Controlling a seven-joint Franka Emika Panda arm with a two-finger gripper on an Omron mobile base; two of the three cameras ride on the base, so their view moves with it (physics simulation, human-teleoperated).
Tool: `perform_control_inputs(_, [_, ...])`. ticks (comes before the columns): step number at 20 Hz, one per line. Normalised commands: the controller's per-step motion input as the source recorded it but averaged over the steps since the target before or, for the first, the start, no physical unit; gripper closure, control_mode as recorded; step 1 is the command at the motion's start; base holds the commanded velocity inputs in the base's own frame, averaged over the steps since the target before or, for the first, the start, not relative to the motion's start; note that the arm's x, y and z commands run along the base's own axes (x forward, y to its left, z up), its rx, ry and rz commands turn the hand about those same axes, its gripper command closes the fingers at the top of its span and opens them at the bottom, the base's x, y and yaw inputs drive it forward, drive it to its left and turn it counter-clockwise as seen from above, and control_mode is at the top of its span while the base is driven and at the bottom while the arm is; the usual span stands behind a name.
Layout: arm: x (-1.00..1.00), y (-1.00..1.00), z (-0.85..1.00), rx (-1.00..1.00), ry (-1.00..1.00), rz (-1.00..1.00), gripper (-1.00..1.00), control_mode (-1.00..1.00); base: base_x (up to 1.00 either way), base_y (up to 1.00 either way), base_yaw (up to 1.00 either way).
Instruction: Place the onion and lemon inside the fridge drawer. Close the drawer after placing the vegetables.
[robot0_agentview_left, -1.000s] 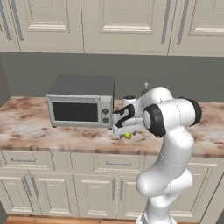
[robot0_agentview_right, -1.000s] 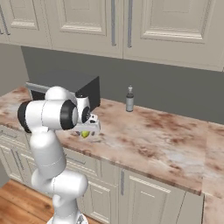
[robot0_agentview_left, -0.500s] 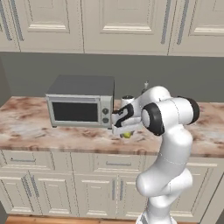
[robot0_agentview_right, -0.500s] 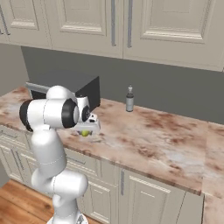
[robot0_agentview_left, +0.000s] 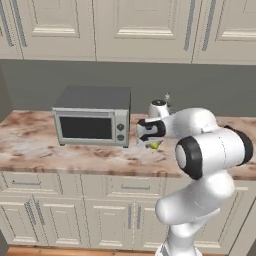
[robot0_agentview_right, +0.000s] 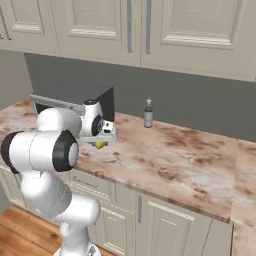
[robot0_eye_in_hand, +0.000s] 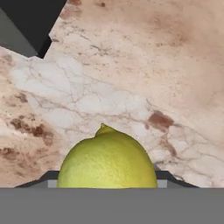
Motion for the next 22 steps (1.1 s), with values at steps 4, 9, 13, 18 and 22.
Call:
perform_control_inputs(4, [-0.57, -0.33, 0.99, 0.0, -0.22, 0.0, 1.0, -1.0, 0.0, 0.0, 0.0])
perform_control_inputs(9, [-0.63, -0.17, 0.57, 0.0, -0.15, 0.0, 1.0, -1.0, 0.0, 0.0, 0.0])
perform_control_inputs(13, [-0.6, 0.06, 0.4, 0.0, -0.12, 0.0, 1.0, -1.0, 0.0, 0.0, 0.0])
perform_control_inputs(18, [-0.48, 0.0, 0.45, 0.0, -0.03, 0.0, 1.0, -1.0, 0.0, 0.0, 0.0])
perform_control_inputs(22, [-0.4, 0.0, 0.6, 0.0, 0.0, 0.0, 1.0, -1.0, 0.0, 0.0, 0.0])
